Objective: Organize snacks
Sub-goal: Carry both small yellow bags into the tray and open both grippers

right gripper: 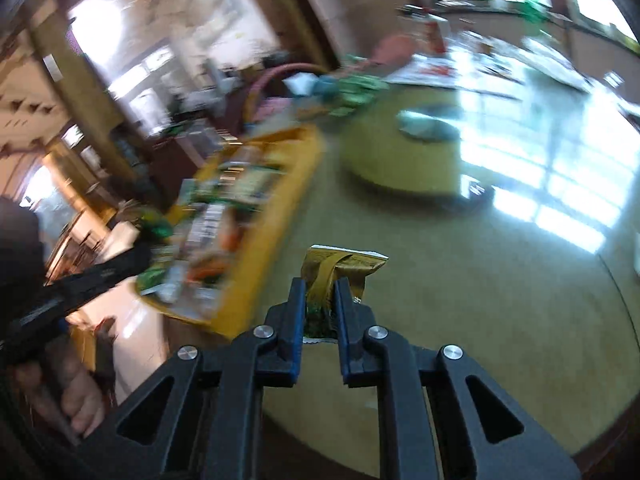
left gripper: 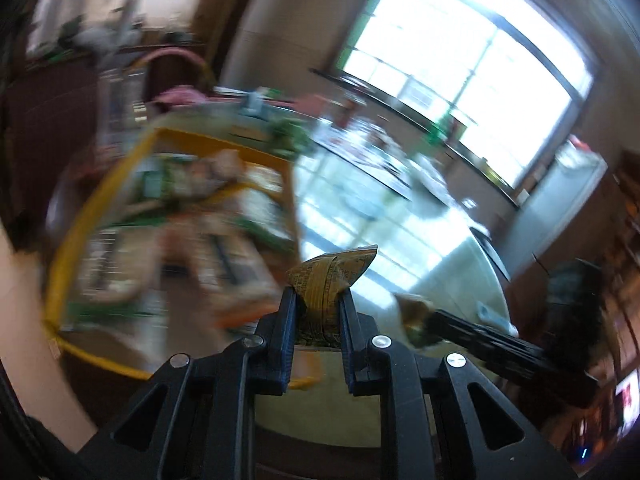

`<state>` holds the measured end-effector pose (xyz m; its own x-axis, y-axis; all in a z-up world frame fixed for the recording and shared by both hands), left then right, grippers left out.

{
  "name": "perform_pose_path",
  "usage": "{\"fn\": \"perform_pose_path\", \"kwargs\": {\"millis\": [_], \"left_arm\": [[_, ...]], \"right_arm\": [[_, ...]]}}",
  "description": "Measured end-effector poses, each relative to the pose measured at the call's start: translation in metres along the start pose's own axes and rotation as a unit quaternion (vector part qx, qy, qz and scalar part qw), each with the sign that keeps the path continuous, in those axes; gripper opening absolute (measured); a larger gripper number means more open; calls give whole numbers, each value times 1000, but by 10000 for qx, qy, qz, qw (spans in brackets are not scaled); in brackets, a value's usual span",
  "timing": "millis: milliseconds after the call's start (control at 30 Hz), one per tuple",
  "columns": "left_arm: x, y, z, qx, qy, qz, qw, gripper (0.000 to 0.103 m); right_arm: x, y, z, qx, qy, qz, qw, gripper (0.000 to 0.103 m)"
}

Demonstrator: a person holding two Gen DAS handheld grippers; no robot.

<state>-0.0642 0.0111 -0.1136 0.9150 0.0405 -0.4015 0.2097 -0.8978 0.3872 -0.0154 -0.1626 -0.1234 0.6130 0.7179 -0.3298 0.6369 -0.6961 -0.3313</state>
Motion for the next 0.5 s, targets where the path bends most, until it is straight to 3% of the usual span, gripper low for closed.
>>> {"fn": "perform_pose_path", "kwargs": {"millis": [100, 233, 400, 500], "left_arm": [[-1, -29, -6, -203, 46, -355, 9992, 18], [4, -42, 1, -238, -77, -409, 9988, 18], [16, -51, 15, -187, -343, -514, 9979, 18], [21, -58, 19, 24, -329, -803, 9962, 18]], "right_arm": [[15, -42, -13, -279, 18, -379, 9989, 15], [54, -73, -21, -609, -78, -481, 9970, 16], [102, -81, -14, -663, -412, -383, 9962, 16], [116, -80, -7, -827, -467, -142, 9954, 16]]}}
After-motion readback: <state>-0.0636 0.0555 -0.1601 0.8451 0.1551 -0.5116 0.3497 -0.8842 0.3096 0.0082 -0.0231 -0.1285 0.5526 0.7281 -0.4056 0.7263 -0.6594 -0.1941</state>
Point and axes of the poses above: each gripper's, at about its wrist camera, not at the fingertips, and x roughly the way its jaws point, y to its right, z to its underside, the point moved 6 cm from there along x, roughly the way its jaws point, and after that the axes turned 15 degrees about y, right-handed, at the moved point
